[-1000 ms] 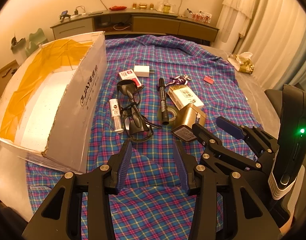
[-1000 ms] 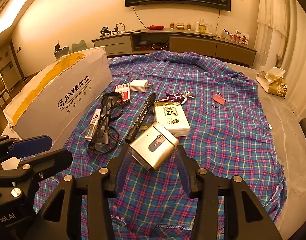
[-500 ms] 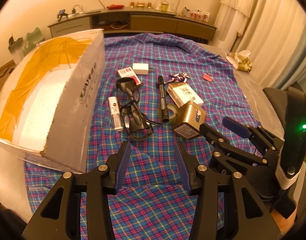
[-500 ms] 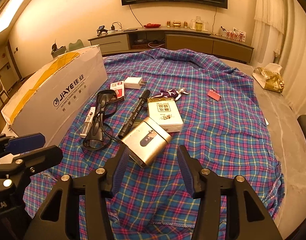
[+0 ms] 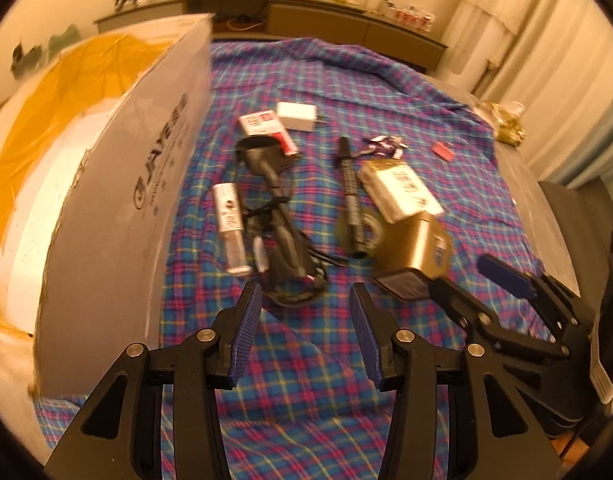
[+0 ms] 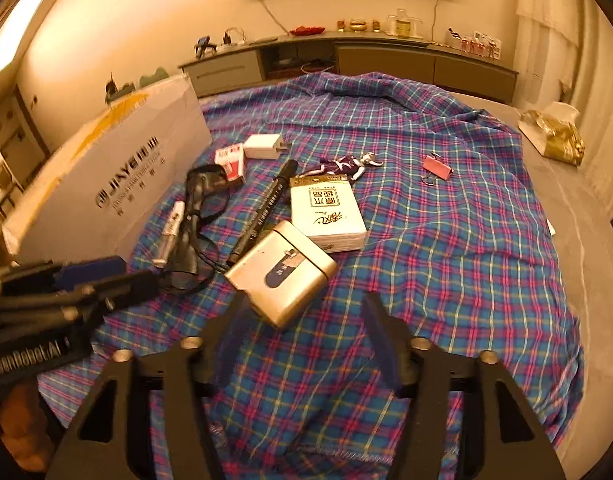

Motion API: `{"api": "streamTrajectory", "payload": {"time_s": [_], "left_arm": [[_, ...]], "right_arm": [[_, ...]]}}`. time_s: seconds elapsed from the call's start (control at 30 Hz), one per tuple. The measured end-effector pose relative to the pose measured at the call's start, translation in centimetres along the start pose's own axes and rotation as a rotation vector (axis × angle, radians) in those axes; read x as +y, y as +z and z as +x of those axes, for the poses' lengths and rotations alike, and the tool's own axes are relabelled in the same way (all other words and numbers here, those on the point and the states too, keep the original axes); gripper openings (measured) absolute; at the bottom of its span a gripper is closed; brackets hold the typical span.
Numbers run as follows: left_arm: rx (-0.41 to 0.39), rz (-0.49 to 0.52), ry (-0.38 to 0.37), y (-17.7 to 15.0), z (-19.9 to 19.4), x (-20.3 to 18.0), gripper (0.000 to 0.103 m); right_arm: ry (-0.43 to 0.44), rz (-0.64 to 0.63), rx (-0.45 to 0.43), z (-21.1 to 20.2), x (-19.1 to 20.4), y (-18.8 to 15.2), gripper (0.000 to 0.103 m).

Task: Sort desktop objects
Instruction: 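Grasp the gold metal box with the right tool while the left tool grasps the black glasses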

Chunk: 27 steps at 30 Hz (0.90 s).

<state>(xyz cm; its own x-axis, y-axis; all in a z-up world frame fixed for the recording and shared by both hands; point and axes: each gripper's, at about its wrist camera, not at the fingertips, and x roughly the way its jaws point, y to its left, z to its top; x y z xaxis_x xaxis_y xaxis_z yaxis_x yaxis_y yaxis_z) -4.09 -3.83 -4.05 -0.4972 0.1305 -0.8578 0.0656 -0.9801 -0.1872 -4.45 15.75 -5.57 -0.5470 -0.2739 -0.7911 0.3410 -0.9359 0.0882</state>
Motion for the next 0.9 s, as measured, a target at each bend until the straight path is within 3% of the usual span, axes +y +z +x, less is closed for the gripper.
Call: {"api": "streamTrajectory", "payload": {"time_s": [0.07,0.33,0.4,0.9], "left_arm": [[0.004,-0.023,0.003,0.4,0.6,0.8,0.049],[0.023,-0.058,-0.011,1.8,2.4,2.3,0.049],[0.036,-0.061,-0.011,2.0,3.0,2.4,0.049],[0.087,-0.089,0.031,4.6,6.2,1.3,0.055]], "right_arm": [[-0.007,-0.022,0.013,0.6,0.0,0.2,0.074],[-0.015,-0.107,0.037,2.3,0.8,0.8,0.074],[0.002,-0.11,0.033,2.4,0.9,1.1,0.061],[0.076,-0.037,-0.002,2.0,0.1,0.9,0.057]]}}
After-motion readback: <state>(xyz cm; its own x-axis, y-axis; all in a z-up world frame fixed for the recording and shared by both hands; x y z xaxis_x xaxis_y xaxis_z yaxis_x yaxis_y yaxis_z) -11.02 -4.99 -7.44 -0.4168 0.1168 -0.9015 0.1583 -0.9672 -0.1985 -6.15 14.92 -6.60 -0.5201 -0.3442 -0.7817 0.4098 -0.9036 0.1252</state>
